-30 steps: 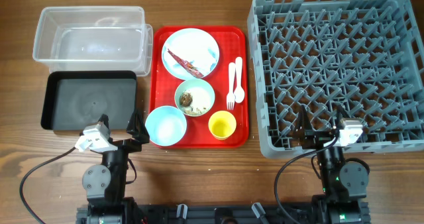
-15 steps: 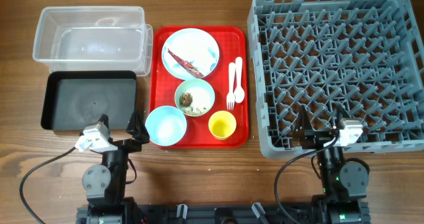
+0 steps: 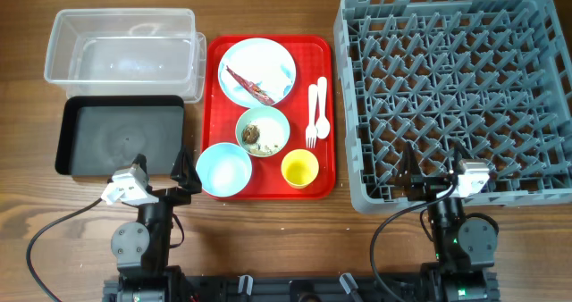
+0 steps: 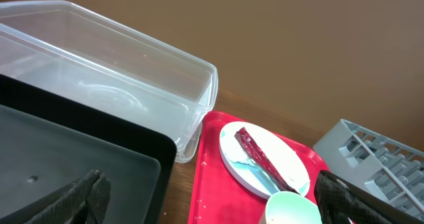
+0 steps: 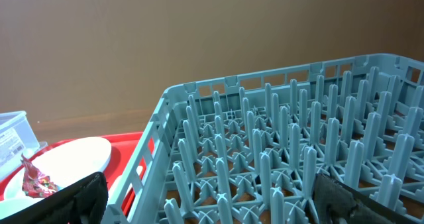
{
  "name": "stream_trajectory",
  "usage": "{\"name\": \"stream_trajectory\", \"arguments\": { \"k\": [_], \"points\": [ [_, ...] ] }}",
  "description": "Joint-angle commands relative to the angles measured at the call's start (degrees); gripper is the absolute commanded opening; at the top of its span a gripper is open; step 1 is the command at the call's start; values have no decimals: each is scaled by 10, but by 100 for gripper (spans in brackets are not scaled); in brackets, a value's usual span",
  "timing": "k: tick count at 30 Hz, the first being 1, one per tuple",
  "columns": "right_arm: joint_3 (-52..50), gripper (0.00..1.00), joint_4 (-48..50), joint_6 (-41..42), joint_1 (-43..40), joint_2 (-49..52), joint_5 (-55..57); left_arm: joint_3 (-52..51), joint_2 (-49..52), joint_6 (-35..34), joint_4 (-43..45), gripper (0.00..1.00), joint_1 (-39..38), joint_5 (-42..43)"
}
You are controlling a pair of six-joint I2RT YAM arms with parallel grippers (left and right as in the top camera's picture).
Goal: Sort waste into correct bins and load items into the dishwasher rack
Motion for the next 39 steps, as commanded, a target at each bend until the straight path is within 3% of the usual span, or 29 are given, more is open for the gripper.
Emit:
{"name": "stream_trajectory", "arguments": {
  "k": [1, 16, 23, 33, 39],
  "points": [
    [-5, 100, 1, -2, 2, 4, -5, -3, 2, 3, 0, 100, -2, -8],
    [-1, 100, 132, -35, 2, 18, -17, 14, 6, 3, 23, 100, -2, 52],
    [38, 100, 148, -50, 2, 71, -18, 70, 67, 3, 23, 100, -2, 82],
    [153, 100, 143, -49, 2, 236, -59, 262, 304, 5, -15, 100, -2, 96],
    [261, 100, 105, -49, 2, 363, -141, 420, 479, 4, -77, 100, -2, 200]
  ]
}}
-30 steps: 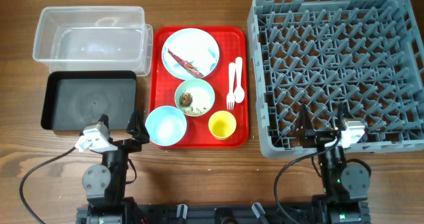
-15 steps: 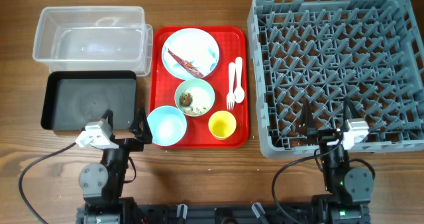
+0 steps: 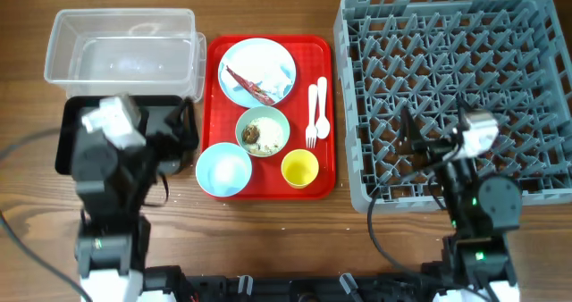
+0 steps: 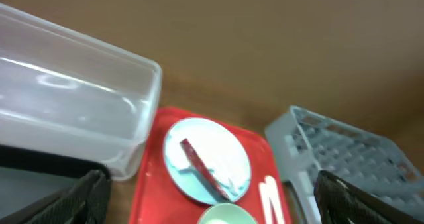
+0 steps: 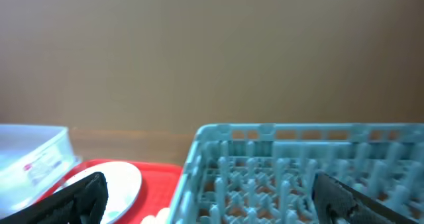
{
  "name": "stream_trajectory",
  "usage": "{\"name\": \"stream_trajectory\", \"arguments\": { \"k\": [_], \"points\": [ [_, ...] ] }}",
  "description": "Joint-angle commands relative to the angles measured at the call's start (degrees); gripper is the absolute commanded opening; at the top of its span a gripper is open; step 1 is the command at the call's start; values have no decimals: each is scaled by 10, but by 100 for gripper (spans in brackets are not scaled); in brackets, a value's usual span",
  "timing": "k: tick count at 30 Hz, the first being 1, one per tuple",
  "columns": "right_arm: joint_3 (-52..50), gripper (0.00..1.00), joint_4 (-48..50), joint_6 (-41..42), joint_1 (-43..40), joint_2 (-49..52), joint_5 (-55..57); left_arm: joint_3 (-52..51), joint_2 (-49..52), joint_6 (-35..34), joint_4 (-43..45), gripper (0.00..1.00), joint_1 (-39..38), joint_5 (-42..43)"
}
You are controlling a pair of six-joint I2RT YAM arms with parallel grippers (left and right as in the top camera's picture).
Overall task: Sort waste into correct bins and load items into the dishwasher rack
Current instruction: 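Move the left gripper over the blue plate toward the tissue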
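A red tray [image 3: 323, 70] carries a blue plate [image 3: 273, 59] with a red wrapper [image 3: 250, 83], a green bowl [image 3: 262, 130] with food scraps, a light blue bowl [image 3: 223, 170], a yellow cup [image 3: 299, 168] and a white fork and spoon [image 3: 315, 110]. My left gripper [image 3: 179, 137] hangs open over the black bin [image 3: 76, 123], left of the tray. In the left wrist view the plate [image 4: 207, 159] and wrapper [image 4: 199, 164] lie ahead of it. My right gripper [image 3: 413, 141] is open above the front of the grey dishwasher rack [image 3: 456, 70], holding nothing.
A clear plastic bin [image 3: 121, 52] stands behind the black bin, at the back left. The rack fills the right half of the table, and its pegs [image 5: 298, 177] rise just below my right gripper. Bare wood shows along the front edge.
Both arms have left the table's front edge. My left gripper now hangs over the black bin and my right over the rack's front rows. Both wrist views look from higher up. The objects are unmoved.
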Motion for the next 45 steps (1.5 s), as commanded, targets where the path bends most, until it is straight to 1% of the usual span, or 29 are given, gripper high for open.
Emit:
{"name": "stream_trajectory", "arguments": {
  "k": [1, 5, 8, 10, 11, 13, 15, 18, 20, 22, 23, 24, 31, 32, 35, 36, 45],
  "points": [
    [77, 100, -13, -4, 2, 70, -50, 89, 91, 4, -26, 100, -2, 90],
    [160, 100, -62, -3, 2, 139, -50, 181, 184, 3, -97, 100, -14, 99],
    [228, 100, -129, -4, 2, 186, -50, 252, 245, 5, -141, 100, -34, 87],
    [276, 100, -182, -4, 2, 216, -50, 303, 285, 6, -169, 99, -52, 67],
    [308, 100, -215, -3, 2, 235, -50, 344, 314, 6, -201, 99, -67, 41],
    [341, 100, -249, -4, 2, 255, -50, 394, 347, 6, -254, 99, -87, 1],
    [397, 100, -309, -5, -2, 290, -50, 485, 409, 48, -335, 99, -122, -35],
    [470, 100, -389, -6, -13, 337, -62, 574, 471, 66, -384, 100, -153, -55],
    [511, 100, -434, -6, -24, 370, -99, 611, 503, 66, -385, 100, -169, -56],
    [533, 100, -457, -5, -35, 398, -134, 614, 516, 66, -356, 100, -178, -56],
    [533, 100, -459, -5, -37, 403, -135, 614, 519, 66, -344, 100, -180, -56],
    [533, 99, -462, -5, -37, 412, -125, 614, 523, 50, -332, 100, -181, -45],
    [532, 100, -503, -4, -37, 436, -115, 614, 560, 48, -302, 100, -183, -45],
    [532, 100, -512, -4, -37, 437, -101, 614, 572, 48, -301, 100, -186, -55],
    [532, 100, -528, -4, -37, 437, -70, 614, 630, 16, -299, 100, -207, -141],
    [532, 100, -530, -4, -37, 437, -68, 614, 648, 16, -296, 100, -212, -152],
    [532, 100, -545, -4, -37, 437, -68, 614, 792, 18, -266, 100, -222, -165]
  ]
}}
